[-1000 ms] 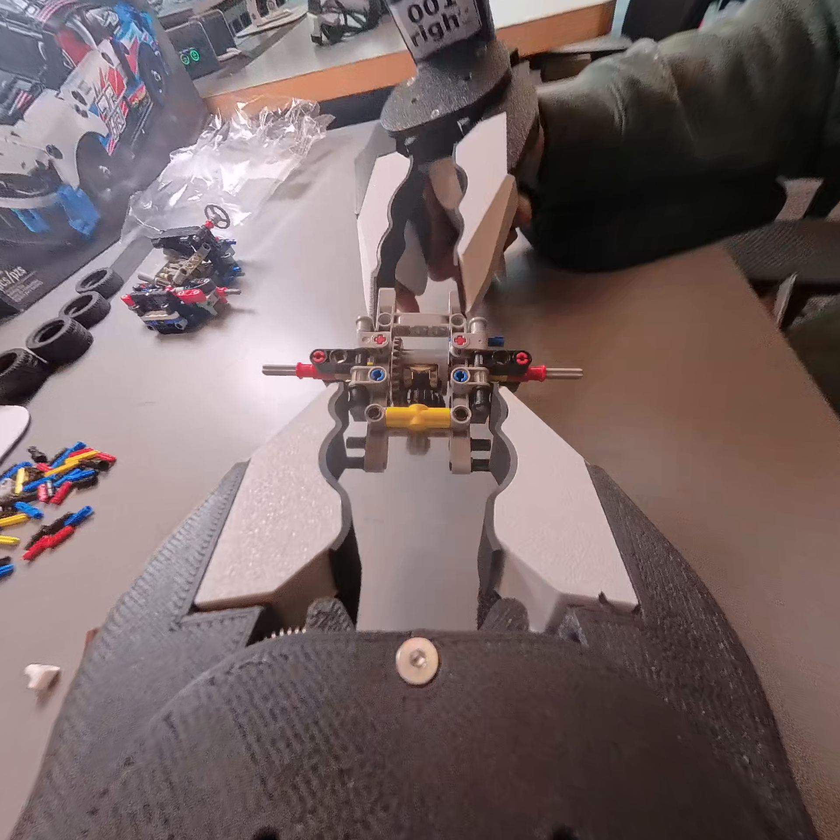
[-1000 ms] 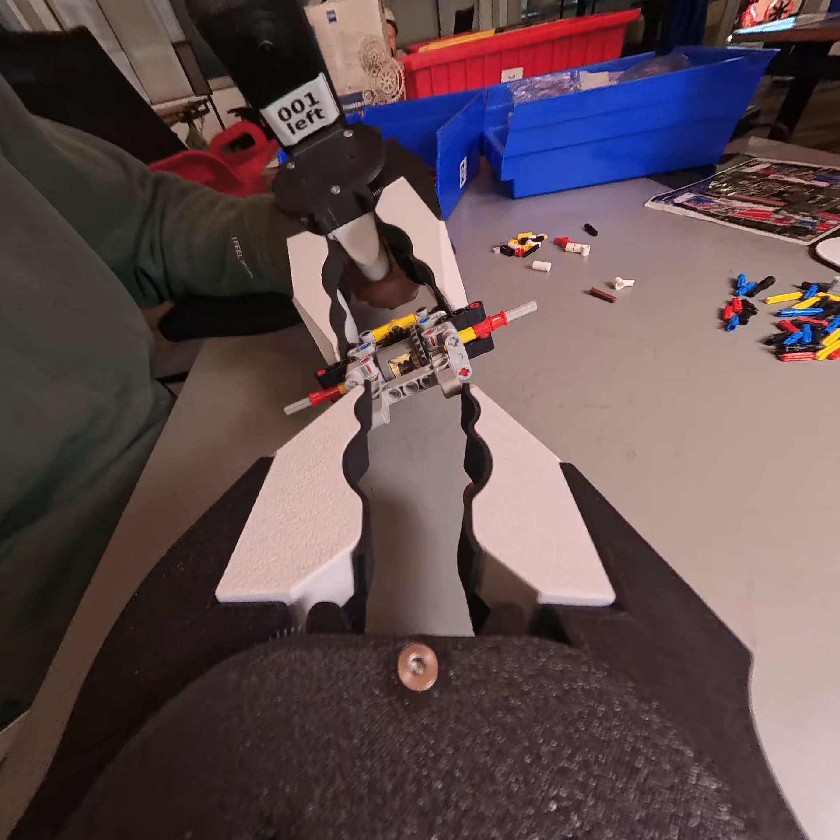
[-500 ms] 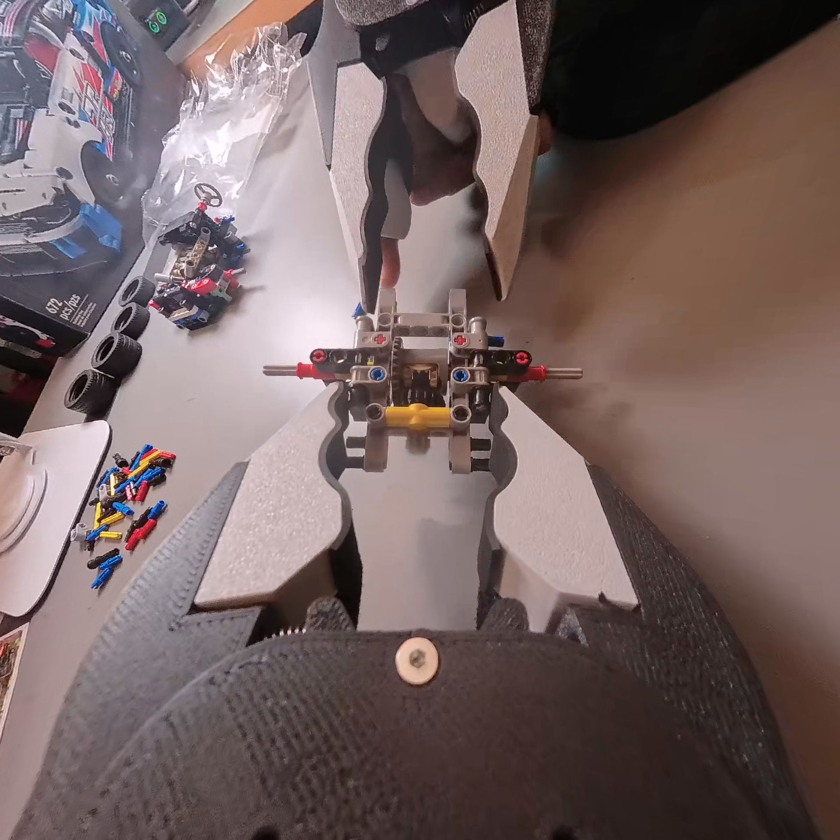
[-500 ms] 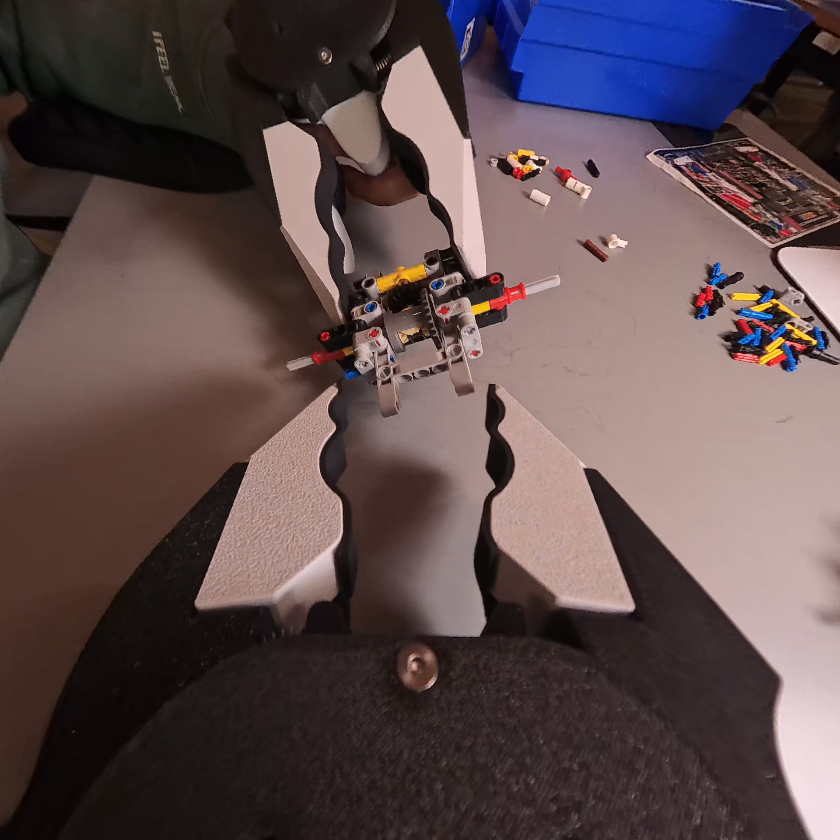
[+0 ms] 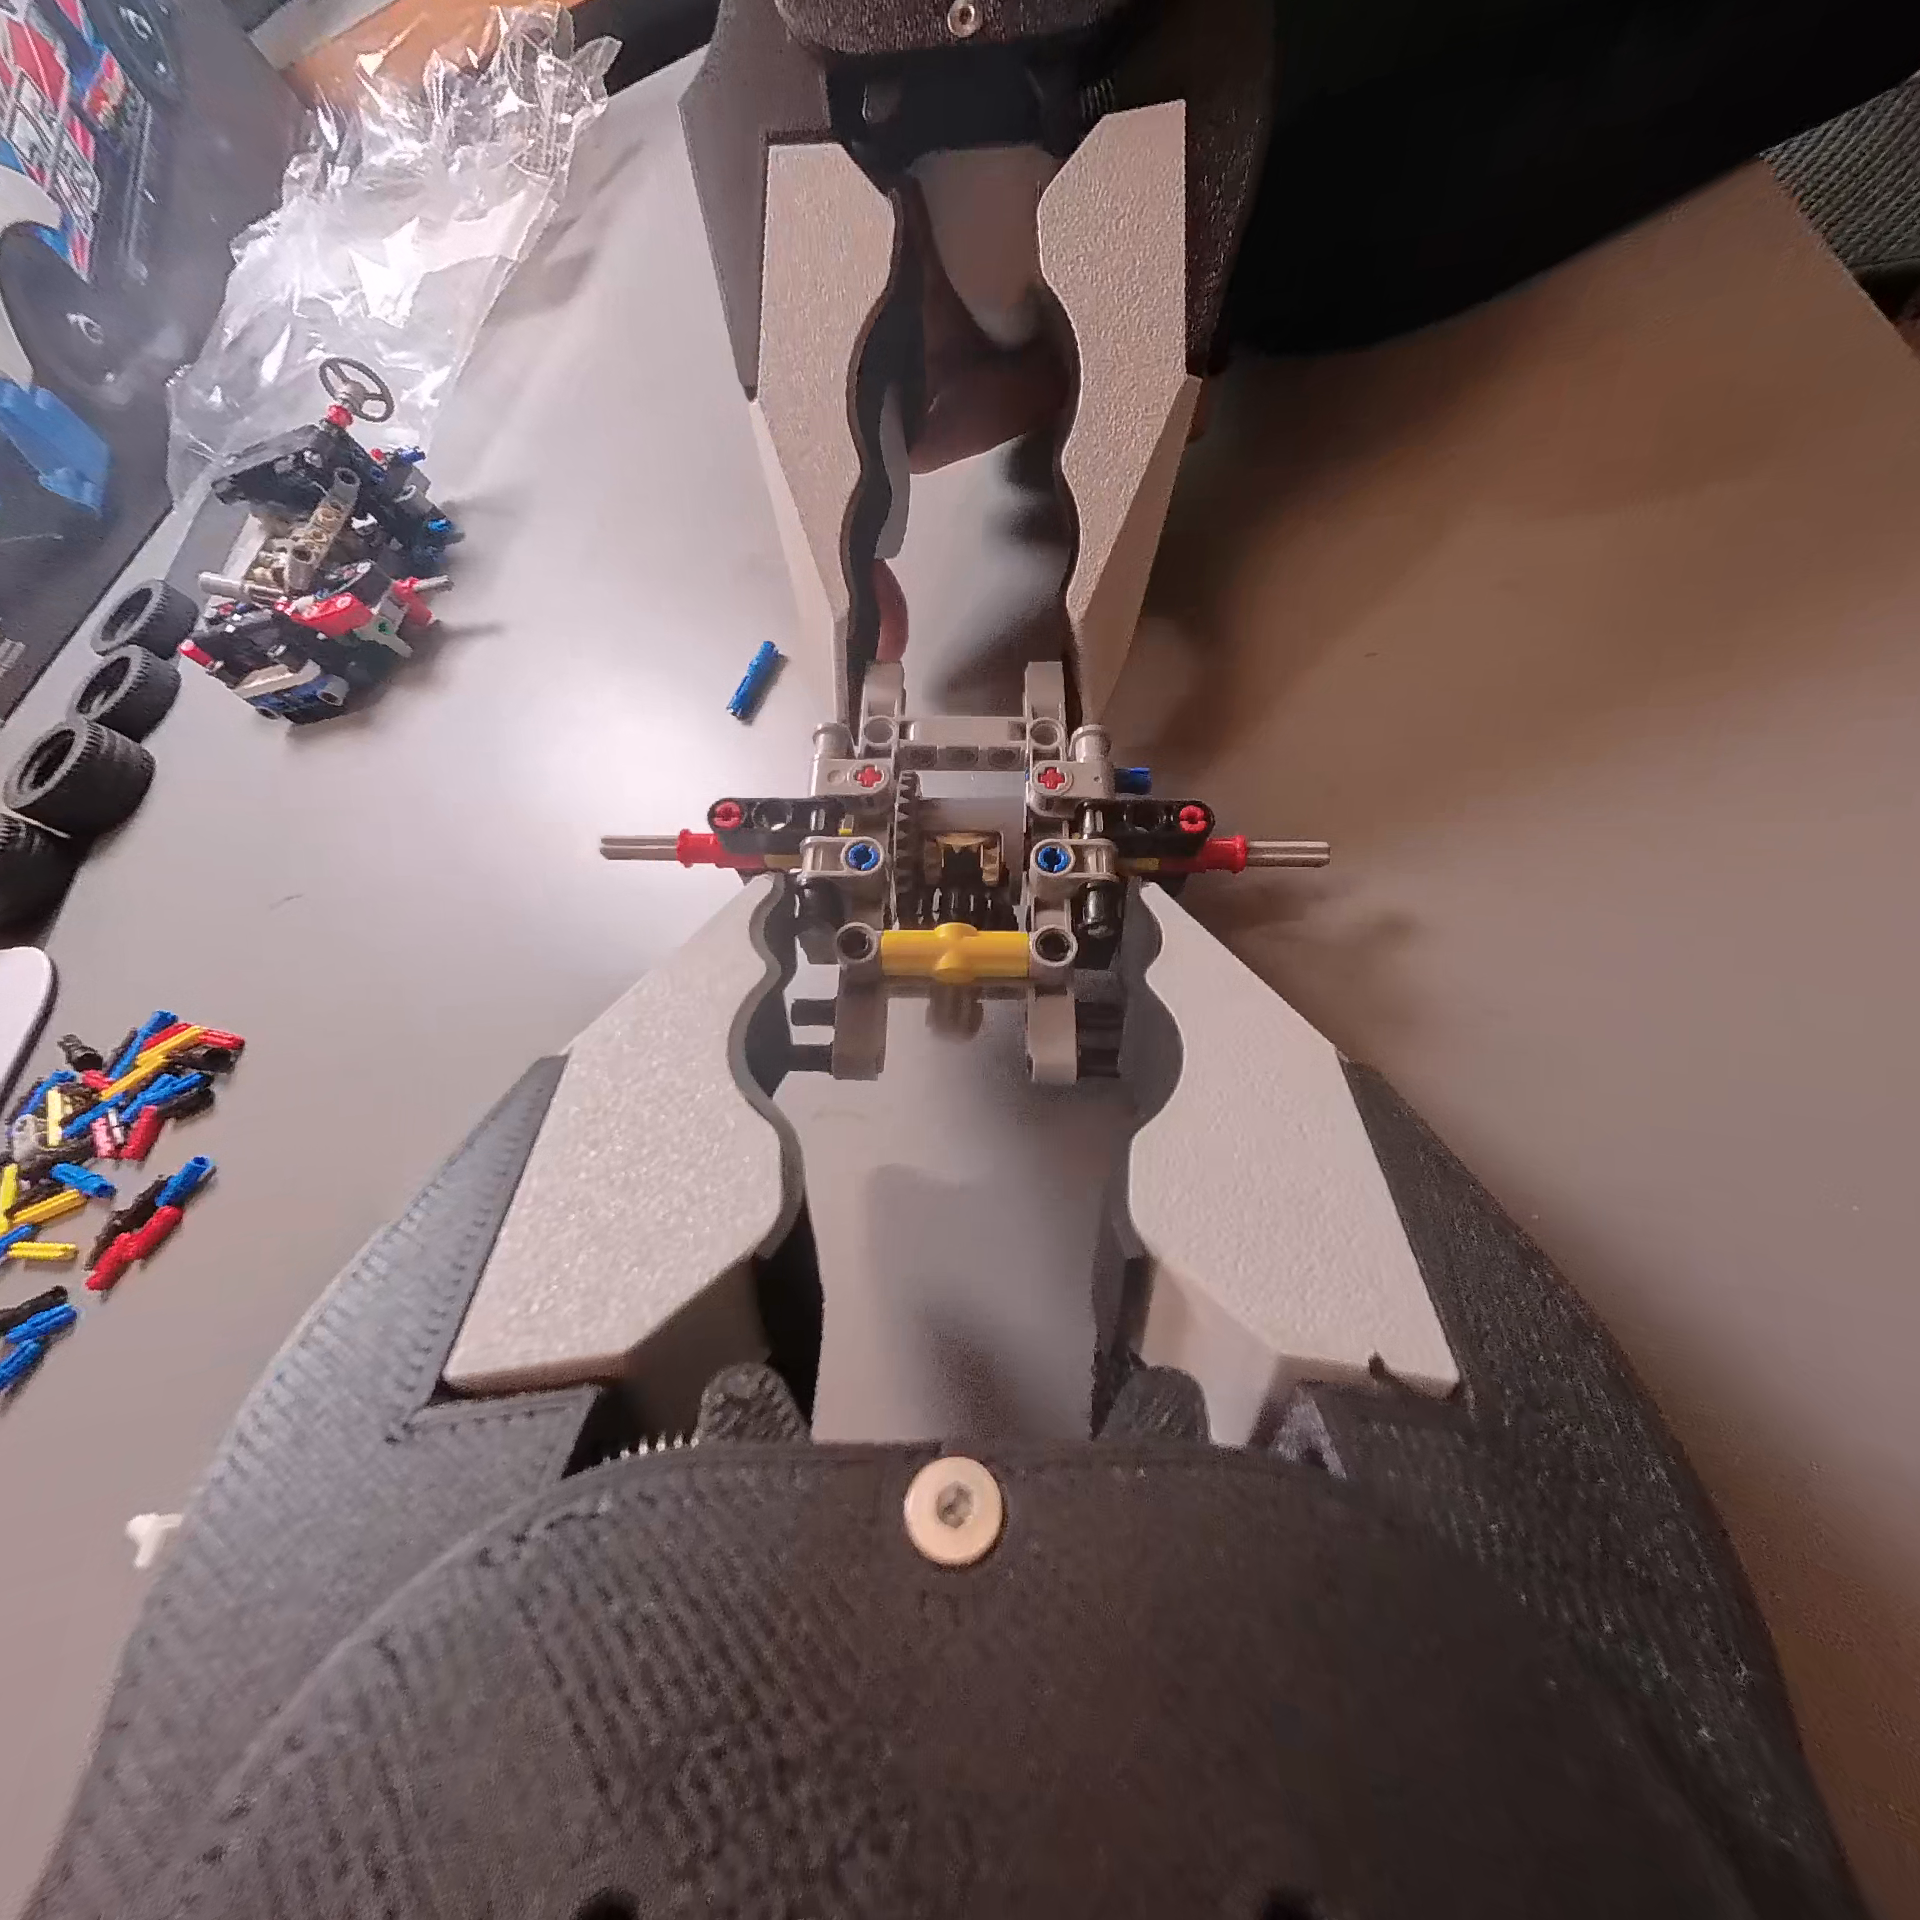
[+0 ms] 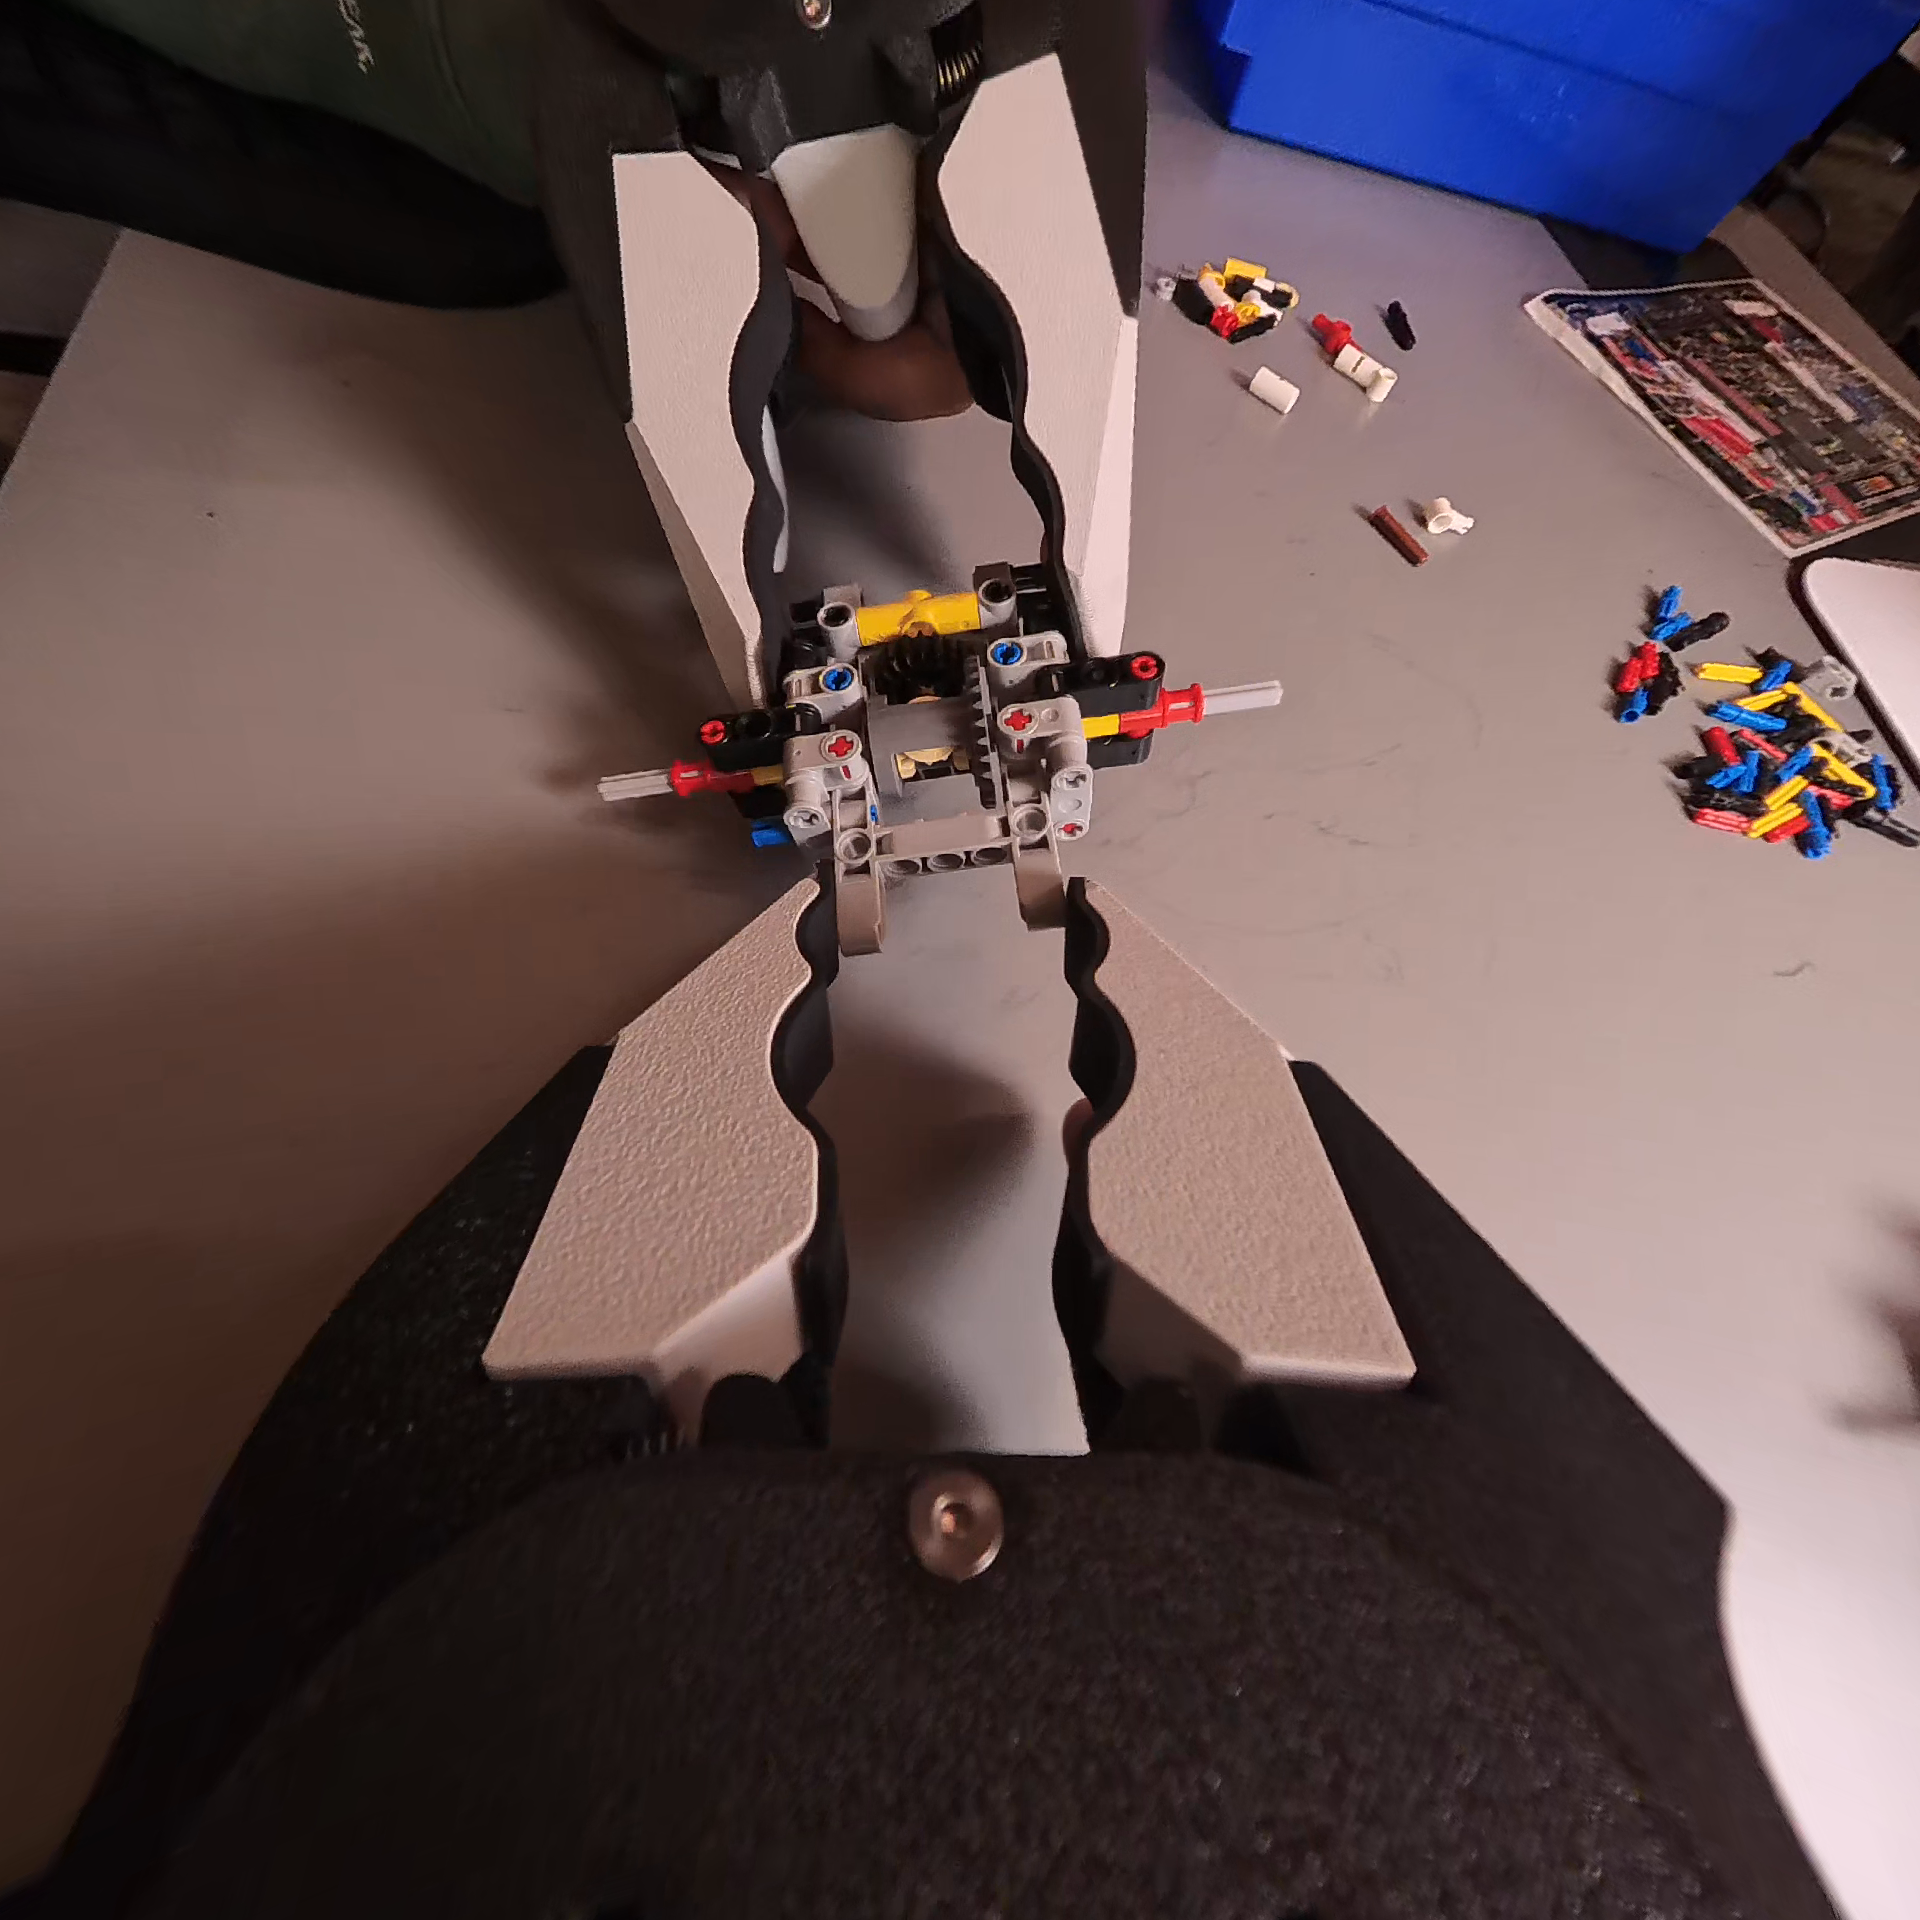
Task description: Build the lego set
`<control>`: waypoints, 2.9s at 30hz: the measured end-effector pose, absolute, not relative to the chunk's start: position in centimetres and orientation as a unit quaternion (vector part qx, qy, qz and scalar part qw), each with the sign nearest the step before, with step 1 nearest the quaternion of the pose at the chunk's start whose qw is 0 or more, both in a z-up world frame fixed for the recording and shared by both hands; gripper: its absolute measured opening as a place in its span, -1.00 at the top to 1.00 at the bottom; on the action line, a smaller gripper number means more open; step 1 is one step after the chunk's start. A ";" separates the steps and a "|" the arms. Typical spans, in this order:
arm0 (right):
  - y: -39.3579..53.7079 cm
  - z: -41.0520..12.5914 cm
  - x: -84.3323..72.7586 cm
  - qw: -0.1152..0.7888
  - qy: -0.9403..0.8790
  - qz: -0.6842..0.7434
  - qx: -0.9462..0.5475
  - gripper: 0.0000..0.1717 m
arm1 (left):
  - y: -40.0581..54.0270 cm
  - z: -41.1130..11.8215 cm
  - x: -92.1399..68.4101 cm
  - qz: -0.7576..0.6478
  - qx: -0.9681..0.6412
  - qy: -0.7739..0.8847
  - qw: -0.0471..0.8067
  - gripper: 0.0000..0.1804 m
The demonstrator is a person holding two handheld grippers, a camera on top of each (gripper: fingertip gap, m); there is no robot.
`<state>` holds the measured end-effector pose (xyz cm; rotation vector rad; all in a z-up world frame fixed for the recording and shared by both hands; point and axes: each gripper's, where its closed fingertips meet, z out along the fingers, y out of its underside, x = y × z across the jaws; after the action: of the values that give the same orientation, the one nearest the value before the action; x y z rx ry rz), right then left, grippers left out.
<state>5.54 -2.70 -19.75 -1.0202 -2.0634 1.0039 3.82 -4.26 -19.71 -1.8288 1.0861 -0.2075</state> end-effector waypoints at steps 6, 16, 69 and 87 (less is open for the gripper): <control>-2.4 -20.3 5.7 0.290 -0.782 0.373 -0.406 0.51 | -4.5 -20.6 3.3 -0.109 -0.774 0.428 0.453 0.22; -2.1 -20.7 5.7 0.282 -0.780 0.366 -0.422 0.51 | -4.5 -21.5 2.6 -0.114 -0.795 0.416 0.427 0.31; 6.6 -21.3 6.8 0.240 -0.733 0.300 -0.561 0.56 | -3.9 -21.7 0.4 -0.103 -0.825 0.364 0.419 0.43; 4.6 -22.2 5.6 0.199 -0.789 0.255 -0.523 0.96 | -3.1 -21.7 -0.9 -0.087 -0.839 0.328 0.426 0.43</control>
<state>5.62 4.60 -22.23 -1.4621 -2.2058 0.7118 -0.90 -3.13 -21.72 -2.0963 0.8209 -0.2176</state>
